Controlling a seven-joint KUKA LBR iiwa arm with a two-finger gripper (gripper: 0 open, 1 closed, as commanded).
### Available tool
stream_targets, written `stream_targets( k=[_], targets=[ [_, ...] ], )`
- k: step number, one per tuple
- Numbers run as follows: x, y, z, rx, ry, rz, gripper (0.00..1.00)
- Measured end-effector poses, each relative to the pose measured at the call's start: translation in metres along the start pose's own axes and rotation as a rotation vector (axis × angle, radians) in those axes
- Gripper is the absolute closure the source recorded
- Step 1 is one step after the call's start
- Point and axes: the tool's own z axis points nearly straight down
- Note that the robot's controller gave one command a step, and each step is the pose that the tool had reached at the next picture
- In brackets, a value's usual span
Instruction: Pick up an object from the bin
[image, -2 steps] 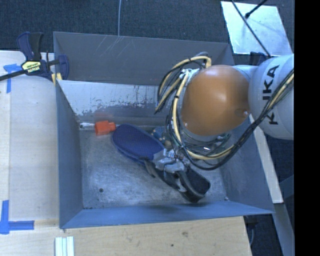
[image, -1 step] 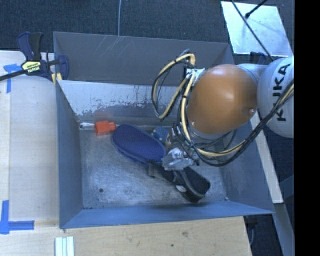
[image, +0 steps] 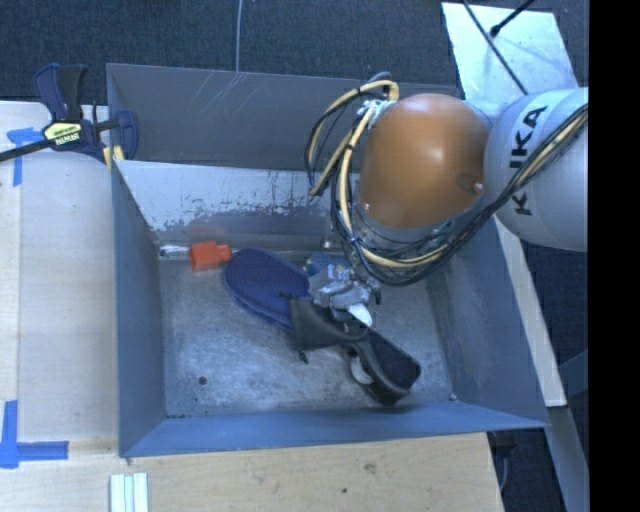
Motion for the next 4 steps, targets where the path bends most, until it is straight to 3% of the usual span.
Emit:
stream_targets(
  k=[1,2,3,4],
  targets=[
    [-0.001,0.004,-0.08,-0.001,0.001,0.005,1.0],
    [0.008,0.001,-0.02,-0.002,0.002,0.272,1.0],
    [-0.06,0.006,-0.031,-0.001,-0.001,-0.29,1.0],
    [-0.053,0.005,-0.1,-0.004,-0.001,-0.762,1.0]
  ],
)
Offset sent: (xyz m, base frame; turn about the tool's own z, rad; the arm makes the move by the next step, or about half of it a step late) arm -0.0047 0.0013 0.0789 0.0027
